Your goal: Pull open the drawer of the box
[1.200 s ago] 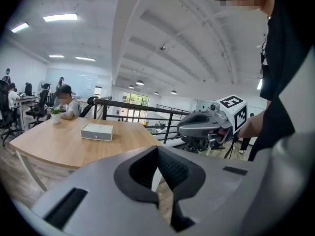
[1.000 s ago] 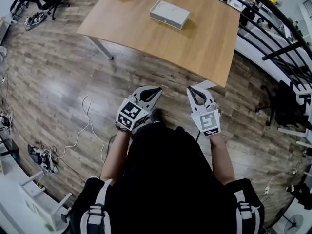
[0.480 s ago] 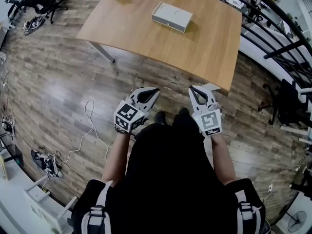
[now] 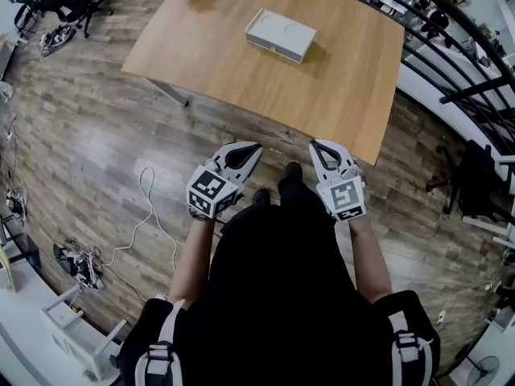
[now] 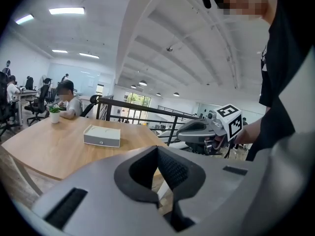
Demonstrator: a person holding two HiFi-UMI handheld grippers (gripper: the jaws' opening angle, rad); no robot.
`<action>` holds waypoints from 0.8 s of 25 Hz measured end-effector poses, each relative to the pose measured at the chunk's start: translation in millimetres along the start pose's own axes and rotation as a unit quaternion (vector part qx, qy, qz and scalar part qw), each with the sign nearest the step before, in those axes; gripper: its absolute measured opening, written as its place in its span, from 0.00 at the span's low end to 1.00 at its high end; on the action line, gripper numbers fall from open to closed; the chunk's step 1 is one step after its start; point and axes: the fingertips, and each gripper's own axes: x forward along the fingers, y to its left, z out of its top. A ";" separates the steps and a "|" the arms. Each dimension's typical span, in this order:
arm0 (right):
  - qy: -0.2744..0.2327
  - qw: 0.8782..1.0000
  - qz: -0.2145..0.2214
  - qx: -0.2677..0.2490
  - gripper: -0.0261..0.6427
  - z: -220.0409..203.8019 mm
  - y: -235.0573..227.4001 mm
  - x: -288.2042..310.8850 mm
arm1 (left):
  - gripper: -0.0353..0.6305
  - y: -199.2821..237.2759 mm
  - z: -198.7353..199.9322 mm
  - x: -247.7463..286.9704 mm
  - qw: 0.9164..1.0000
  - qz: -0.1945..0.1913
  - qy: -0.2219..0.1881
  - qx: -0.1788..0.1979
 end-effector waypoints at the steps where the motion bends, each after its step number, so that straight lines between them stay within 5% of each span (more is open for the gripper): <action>1: -0.002 1.000 0.001 0.000 0.08 1.1 -8.9 4.2 | 0.09 3.4 3.7 5.8 1.000 0.002 0.000 0.000; 20: -0.028 0.997 0.065 -0.012 0.08 12.6 -104.1 53.3 | 0.09 39.1 39.3 69.6 0.996 0.081 0.001 -0.024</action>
